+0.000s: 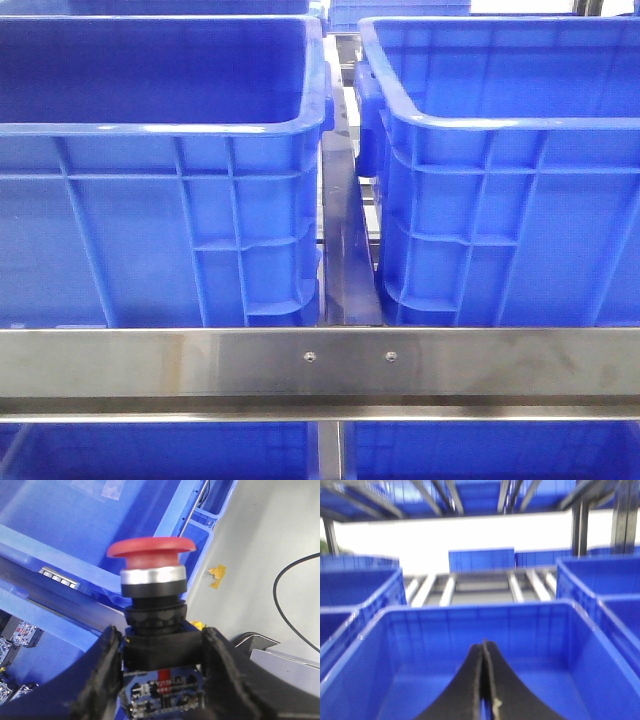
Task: Pick red and yellow buttons and place in box
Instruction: 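Close the left gripper on the red button and lift it, then hand the red button from the left gripper to the right gripper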
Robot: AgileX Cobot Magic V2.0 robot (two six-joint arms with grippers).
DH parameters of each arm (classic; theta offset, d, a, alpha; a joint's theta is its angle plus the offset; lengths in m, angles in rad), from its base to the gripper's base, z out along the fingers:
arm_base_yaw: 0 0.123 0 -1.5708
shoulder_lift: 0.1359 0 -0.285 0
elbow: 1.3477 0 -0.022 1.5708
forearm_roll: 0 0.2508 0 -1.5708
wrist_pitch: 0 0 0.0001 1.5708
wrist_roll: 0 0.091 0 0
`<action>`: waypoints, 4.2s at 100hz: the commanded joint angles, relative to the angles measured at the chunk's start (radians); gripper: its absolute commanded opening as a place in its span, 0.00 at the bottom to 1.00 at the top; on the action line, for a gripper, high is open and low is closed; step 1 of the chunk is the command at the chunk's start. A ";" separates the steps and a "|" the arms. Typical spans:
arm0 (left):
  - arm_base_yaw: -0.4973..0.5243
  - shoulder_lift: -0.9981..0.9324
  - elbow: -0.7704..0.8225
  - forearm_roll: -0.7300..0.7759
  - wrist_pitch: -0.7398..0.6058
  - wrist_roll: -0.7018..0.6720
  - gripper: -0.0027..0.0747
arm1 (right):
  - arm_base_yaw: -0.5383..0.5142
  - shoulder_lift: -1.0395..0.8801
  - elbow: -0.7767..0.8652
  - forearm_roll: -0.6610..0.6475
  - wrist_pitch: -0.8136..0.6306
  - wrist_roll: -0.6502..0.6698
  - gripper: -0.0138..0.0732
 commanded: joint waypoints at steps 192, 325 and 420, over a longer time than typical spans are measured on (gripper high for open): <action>-0.007 -0.040 -0.026 -0.013 -0.056 0.000 0.01 | 0.136 0.891 -0.318 1.452 0.593 -0.719 0.77; -0.007 -0.042 -0.026 -0.013 -0.055 0.000 0.71 | 0.234 1.017 -0.357 1.556 0.627 -0.804 0.27; 0.420 -0.230 0.089 -0.017 -0.083 -0.063 0.72 | 0.168 1.015 -0.357 1.556 0.526 -0.844 0.27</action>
